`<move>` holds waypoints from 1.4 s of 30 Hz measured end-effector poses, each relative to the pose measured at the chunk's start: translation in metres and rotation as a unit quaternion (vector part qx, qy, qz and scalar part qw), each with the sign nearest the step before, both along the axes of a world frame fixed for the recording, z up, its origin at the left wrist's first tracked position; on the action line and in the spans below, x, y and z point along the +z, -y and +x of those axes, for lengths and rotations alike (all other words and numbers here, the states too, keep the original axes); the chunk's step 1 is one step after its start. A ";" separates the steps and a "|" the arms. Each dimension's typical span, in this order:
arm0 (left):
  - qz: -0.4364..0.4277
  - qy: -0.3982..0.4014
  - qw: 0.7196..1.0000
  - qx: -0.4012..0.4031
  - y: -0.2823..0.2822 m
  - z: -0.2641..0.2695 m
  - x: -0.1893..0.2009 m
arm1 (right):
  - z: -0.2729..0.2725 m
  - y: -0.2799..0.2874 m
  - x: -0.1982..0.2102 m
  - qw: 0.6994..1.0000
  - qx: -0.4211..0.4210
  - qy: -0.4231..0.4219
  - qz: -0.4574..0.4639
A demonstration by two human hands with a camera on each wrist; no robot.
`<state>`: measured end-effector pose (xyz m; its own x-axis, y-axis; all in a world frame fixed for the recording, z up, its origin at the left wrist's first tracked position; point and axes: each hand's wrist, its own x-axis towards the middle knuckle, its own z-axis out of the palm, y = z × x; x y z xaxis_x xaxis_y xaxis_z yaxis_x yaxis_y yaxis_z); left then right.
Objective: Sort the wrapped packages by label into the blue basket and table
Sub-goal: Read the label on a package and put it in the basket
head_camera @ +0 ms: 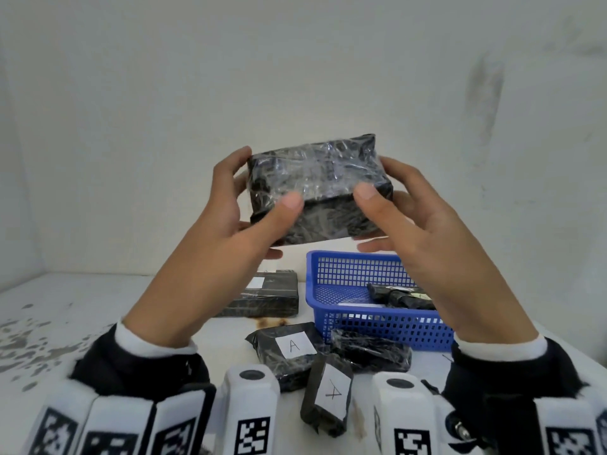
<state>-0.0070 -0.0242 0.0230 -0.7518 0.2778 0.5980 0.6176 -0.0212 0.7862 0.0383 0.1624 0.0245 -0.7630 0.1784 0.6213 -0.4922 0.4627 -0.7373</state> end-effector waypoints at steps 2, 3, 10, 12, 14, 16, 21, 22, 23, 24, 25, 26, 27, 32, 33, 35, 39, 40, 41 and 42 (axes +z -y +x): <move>0.006 0.005 1.000 0.001 0.000 -0.003 -0.001 | 0.001 -0.001 0.000 1.000 -0.008 0.001 0.007; 0.006 0.006 1.000 0.002 0.001 -0.004 -0.001 | 0.003 0.000 0.001 1.000 -0.009 0.009 0.010; -0.008 -0.006 1.000 0.013 -0.001 -0.006 -0.004 | 0.008 0.004 0.003 0.999 -0.024 0.007 0.034; -0.007 -0.007 1.000 0.016 -0.002 -0.006 -0.004 | 0.006 0.002 0.002 0.999 -0.024 0.003 0.037; -0.009 -0.014 1.000 0.017 -0.003 -0.006 -0.005 | 0.007 0.002 0.002 0.999 -0.021 -0.002 0.034; -0.006 -0.015 1.000 0.017 -0.004 -0.005 -0.005 | 0.008 0.003 0.001 0.999 -0.022 -0.001 0.029; -0.001 -0.024 1.000 0.020 -0.005 -0.004 -0.005 | 0.010 0.005 0.002 0.999 -0.031 0.002 0.027; 0.003 -0.021 1.000 0.020 -0.006 -0.004 -0.005 | 0.009 0.005 0.001 0.999 -0.033 -0.001 0.026; 0.007 -0.018 1.000 0.020 -0.006 -0.005 -0.004 | 0.009 0.005 0.001 0.999 -0.035 -0.003 0.025; 0.009 -0.018 1.000 0.021 -0.006 -0.005 -0.005 | 0.009 0.005 0.001 0.999 -0.036 -0.006 0.024; 0.010 -0.020 1.000 0.022 -0.007 -0.006 -0.005 | 0.009 0.005 0.001 0.999 -0.035 -0.008 0.023; 0.011 -0.023 0.999 0.024 -0.007 -0.007 -0.005 | 0.009 0.006 0.001 0.999 -0.033 -0.010 0.022; 0.011 -0.024 0.999 0.027 -0.006 -0.008 -0.005 | 0.009 0.006 0.002 0.999 -0.030 -0.013 0.021; 0.000 -0.029 0.999 0.036 -0.002 -0.010 -0.007 | 0.010 0.004 0.005 1.000 -0.018 -0.014 0.009; 0.000 -0.029 0.999 0.037 -0.002 -0.010 -0.007 | 0.011 0.004 0.005 1.000 -0.014 -0.014 0.008; -0.004 -0.030 0.999 0.042 -0.002 -0.009 -0.006 | 0.012 0.004 0.004 1.000 -0.012 -0.010 0.006; -0.016 -0.025 0.999 0.045 -0.003 -0.008 -0.007 | 0.013 0.008 0.005 1.000 -0.004 0.002 0.000; -0.017 -0.024 0.999 0.045 -0.004 -0.008 -0.007 | 0.013 0.008 0.006 1.000 -0.005 0.001 0.001; -0.017 -0.023 0.999 0.045 -0.004 -0.008 -0.007 | 0.013 0.008 0.005 1.000 -0.006 0.001 0.003; -0.017 -0.023 0.999 0.046 -0.005 -0.007 -0.006 | 0.012 0.008 0.005 1.000 -0.006 0.000 0.005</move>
<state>-0.0140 -0.0192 0.0167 -0.7469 0.2304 0.6237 0.6512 0.0637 0.7563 0.0504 0.1540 0.0293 -0.7613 0.1812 0.6226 -0.4858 0.4766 -0.7327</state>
